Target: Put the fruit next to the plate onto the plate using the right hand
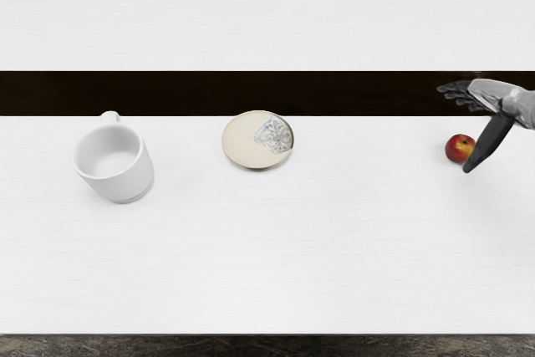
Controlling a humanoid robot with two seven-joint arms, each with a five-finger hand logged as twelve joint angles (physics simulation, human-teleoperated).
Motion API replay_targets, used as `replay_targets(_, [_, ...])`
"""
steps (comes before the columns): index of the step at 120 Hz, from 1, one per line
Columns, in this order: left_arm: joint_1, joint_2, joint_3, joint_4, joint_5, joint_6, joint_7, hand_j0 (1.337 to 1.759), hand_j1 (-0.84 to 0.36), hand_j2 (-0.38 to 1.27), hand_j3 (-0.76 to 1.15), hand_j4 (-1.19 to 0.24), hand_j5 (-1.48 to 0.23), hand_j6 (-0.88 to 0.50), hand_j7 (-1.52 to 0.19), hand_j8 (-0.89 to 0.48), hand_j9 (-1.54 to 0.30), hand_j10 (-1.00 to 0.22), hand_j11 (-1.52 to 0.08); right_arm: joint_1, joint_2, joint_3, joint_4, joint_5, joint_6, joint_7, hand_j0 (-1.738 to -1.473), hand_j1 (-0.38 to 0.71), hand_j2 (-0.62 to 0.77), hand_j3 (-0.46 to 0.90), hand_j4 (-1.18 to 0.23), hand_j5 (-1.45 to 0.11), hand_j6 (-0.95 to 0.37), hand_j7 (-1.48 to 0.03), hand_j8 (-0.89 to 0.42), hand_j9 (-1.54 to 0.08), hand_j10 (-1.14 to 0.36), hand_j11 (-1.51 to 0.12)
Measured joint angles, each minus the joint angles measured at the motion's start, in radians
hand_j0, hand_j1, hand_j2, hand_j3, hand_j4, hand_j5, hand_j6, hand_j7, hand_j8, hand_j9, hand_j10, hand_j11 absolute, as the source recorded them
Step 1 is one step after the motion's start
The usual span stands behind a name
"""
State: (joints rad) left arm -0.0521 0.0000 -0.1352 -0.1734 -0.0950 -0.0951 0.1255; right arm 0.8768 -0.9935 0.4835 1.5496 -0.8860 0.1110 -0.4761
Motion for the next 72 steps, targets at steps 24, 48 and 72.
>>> replay_targets(24, [0.000, 0.000, 0.000, 0.000, 0.000, 0.000, 0.000, 1.658, 0.35, 0.00, 0.00, 0.00, 0.00, 0.00, 0.00, 0.00, 0.00, 0.00, 0.00, -0.018, -0.005, -0.028, 0.018, -0.033, -0.051, -0.003, -1.658, -0.11, -0.04, 0.00, -0.21, -0.26, -0.21, -0.26, -0.21, -0.26, -0.21, -0.26])
replay_targets(48, [0.000, 0.000, 0.000, 0.000, 0.000, 0.000, 0.000, 1.658, 0.35, 0.00, 0.00, 0.00, 0.00, 0.00, 0.00, 0.00, 0.00, 0.00, 0.00, -0.032, -0.004, -0.045, 0.022, -0.061, -0.099, -0.005, -1.658, -0.06, -0.05, 0.00, -0.26, -0.32, -0.26, -0.32, -0.26, -0.32, -0.25, -0.32])
replay_targets(72, [0.000, 0.000, 0.000, 0.000, 0.000, 0.000, 0.000, 1.658, 0.35, 0.00, 0.00, 0.00, 0.00, 0.00, 0.00, 0.00, 0.00, 0.00, 0.00, -0.040, 0.004, -0.082, 0.022, -0.096, -0.194, -0.007, -1.658, -0.03, -0.05, 0.00, -0.28, -0.35, -0.28, -0.35, -0.28, -0.35, -0.28, -0.35])
